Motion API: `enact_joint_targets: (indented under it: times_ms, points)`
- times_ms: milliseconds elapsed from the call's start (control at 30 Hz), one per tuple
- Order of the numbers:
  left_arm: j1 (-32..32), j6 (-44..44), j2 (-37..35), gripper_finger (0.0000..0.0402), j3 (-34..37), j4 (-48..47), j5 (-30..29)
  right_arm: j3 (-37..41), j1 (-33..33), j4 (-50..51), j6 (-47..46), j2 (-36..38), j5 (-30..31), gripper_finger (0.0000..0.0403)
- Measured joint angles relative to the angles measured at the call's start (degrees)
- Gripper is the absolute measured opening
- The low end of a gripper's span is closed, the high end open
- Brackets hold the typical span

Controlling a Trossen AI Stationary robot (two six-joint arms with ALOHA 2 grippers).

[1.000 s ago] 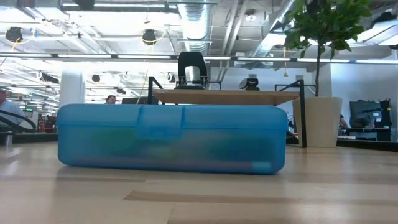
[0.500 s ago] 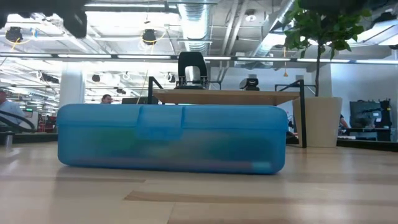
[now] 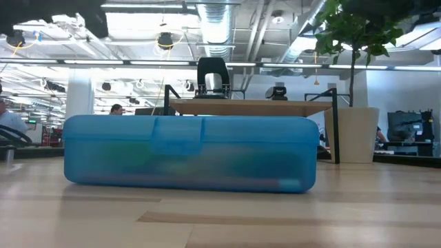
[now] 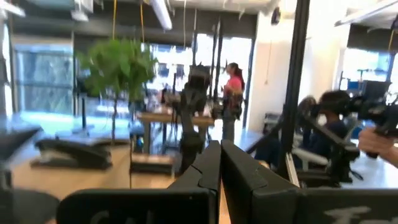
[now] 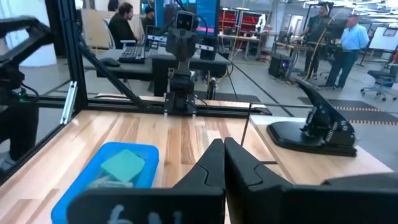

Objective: Pack school essentials
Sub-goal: Return to Home Position

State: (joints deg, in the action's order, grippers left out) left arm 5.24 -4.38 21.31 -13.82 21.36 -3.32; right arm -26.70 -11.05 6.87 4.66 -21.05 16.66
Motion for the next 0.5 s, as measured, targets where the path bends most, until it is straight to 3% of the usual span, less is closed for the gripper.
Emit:
enact_joint_targets:
  times_ms: [300, 500]
  points:
    - [-1.01, 2.86, -14.95, 0.0000, 0.26, -12.44, 0.11, 0.94, -0.09, 4.57, -0.67, 9.48, -0.06, 0.0012]
    - [-1.01, 2.84, -21.25, 0.0000, 3.60, -12.49, 3.93, 6.60, -0.09, 3.18, -0.56, 13.89, -0.08, 0.0012]
